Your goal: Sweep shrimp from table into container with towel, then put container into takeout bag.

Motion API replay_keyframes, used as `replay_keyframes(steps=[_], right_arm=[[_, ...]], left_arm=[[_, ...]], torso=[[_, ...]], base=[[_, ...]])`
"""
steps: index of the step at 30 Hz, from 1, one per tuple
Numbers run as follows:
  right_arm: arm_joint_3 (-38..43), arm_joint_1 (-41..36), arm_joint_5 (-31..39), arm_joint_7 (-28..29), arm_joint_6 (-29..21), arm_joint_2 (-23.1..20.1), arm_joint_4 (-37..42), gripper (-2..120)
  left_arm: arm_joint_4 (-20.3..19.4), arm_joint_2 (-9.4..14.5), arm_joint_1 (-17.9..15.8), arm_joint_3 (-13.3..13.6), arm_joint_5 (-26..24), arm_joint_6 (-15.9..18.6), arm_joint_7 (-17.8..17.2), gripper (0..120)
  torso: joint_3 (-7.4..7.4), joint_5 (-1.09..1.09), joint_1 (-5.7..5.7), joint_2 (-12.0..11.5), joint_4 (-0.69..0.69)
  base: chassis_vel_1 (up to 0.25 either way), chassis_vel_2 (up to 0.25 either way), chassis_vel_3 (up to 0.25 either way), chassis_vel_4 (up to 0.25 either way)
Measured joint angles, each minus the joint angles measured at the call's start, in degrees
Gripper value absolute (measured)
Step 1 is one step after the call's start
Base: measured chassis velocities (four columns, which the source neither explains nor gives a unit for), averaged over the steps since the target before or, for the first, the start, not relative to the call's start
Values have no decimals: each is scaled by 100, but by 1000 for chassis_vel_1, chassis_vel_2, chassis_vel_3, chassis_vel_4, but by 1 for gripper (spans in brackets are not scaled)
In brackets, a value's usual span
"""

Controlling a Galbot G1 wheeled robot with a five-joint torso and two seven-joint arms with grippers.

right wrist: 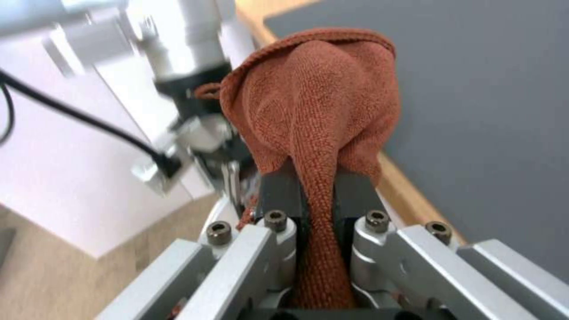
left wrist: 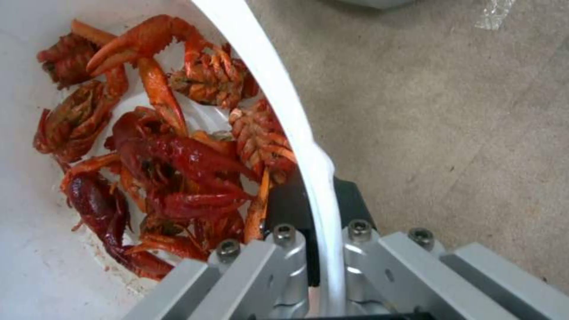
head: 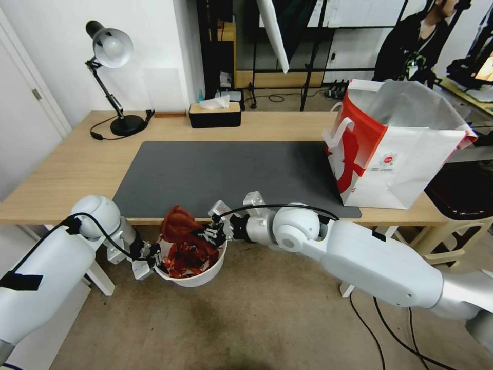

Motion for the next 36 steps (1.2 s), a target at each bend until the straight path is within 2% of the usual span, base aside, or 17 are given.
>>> replay_keyframes(steps=[13,26,36], right_arm=[[1159,-643,258,283,620,-140,359,4],[2314,-997,379,711,910,-184,244,4],[3203,-1721,144,1034,1065,-400,234,4]], left_arm=[[-91,-23,29,-3,31,0,27,0],[-130,-42,49,17,53,0,34,0],[-149,-68,45,42,72,0,37,0]], torso=[[0,0,0,0,-1],[0,0,0,0,0],[0,1,1,0,-1]], base=[[0,0,0,0],[0,0,0,0],[0,0,0,0]])
